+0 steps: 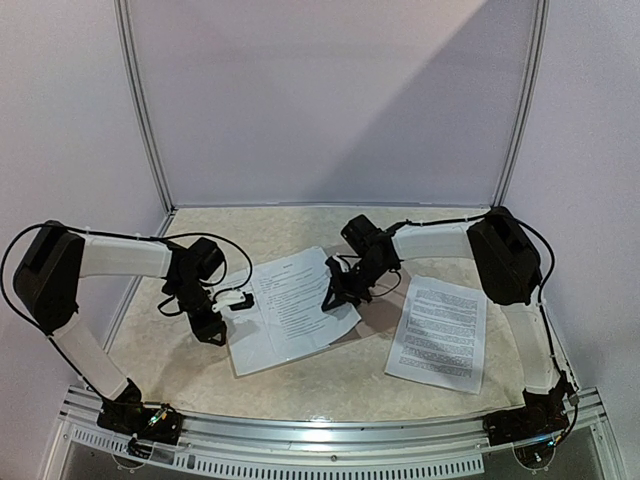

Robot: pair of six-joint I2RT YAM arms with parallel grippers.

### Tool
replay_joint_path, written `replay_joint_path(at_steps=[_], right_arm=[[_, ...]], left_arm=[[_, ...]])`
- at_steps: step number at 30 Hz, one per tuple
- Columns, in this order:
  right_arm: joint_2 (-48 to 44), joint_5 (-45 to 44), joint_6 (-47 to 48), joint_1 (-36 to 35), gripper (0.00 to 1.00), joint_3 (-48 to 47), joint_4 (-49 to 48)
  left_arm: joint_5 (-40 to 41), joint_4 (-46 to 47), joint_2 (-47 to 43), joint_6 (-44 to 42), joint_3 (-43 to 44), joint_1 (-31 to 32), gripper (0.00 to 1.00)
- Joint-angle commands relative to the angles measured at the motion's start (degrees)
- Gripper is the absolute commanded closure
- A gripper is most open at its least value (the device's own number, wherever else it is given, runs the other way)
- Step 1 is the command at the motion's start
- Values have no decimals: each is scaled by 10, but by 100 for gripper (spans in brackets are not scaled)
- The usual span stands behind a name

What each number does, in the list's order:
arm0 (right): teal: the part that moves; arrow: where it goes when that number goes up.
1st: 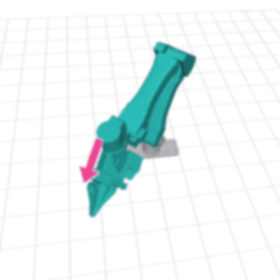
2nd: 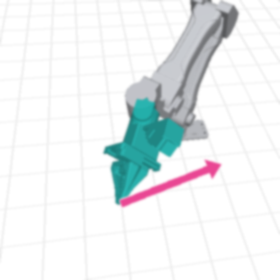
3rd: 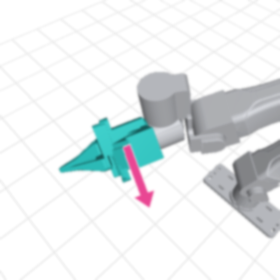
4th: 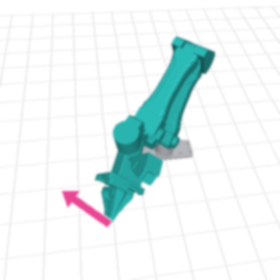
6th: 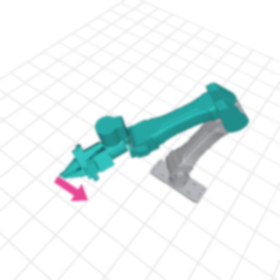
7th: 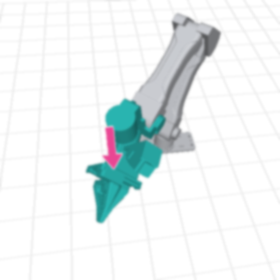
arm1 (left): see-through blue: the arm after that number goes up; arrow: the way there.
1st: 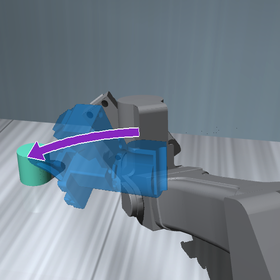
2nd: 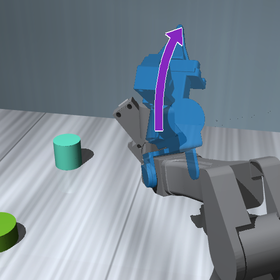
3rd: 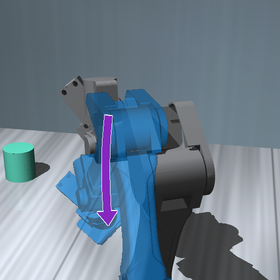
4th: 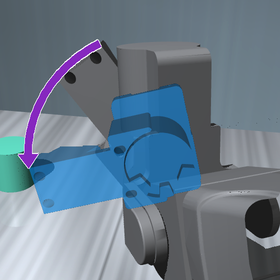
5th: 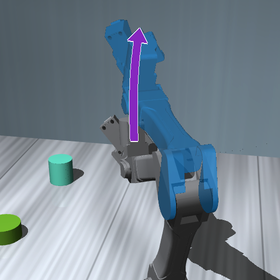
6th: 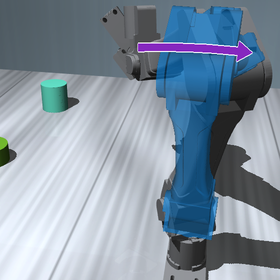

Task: Put the files into the folder
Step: Insert the folder to form pockets on the folder.

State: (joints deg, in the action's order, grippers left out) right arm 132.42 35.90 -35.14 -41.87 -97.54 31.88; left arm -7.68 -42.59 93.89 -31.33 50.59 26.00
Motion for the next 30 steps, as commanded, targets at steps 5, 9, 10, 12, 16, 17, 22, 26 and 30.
replay_joint_path(at_steps=[5,9,10,12,16,17,22,26,30], right_arm=[[-47,-6,-1,-5,82,27,-39],[-45,-4,-1,-6,86,34,-57],[-47,-4,-1,-8,87,40,-64],[-54,-7,-3,-11,90,53,-76],[-71,-2,-20,-20,95,100,-132],[-72,2,-26,-22,95,109,-145],[-76,-3,-71,-28,98,139,-201],[-76,-11,-90,-38,99,121,-214],[-64,-11,-114,-55,100,115,-236]], left_arm=[[-2,-18,-28,-46,-43,12,46],[4,-19,-27,-54,-47,12,46],[3,-19,-26,-55,-46,12,46],[5,-18,-22,-53,-45,13,46],[2,-11,-23,-39,-49,14,48],[0,-11,-25,-38,-52,15,48],[6,-9,-27,-30,-53,20,48],[12,-6,-28,-27,-56,23,48],[20,-14,-16,-19,-44,27,49]])
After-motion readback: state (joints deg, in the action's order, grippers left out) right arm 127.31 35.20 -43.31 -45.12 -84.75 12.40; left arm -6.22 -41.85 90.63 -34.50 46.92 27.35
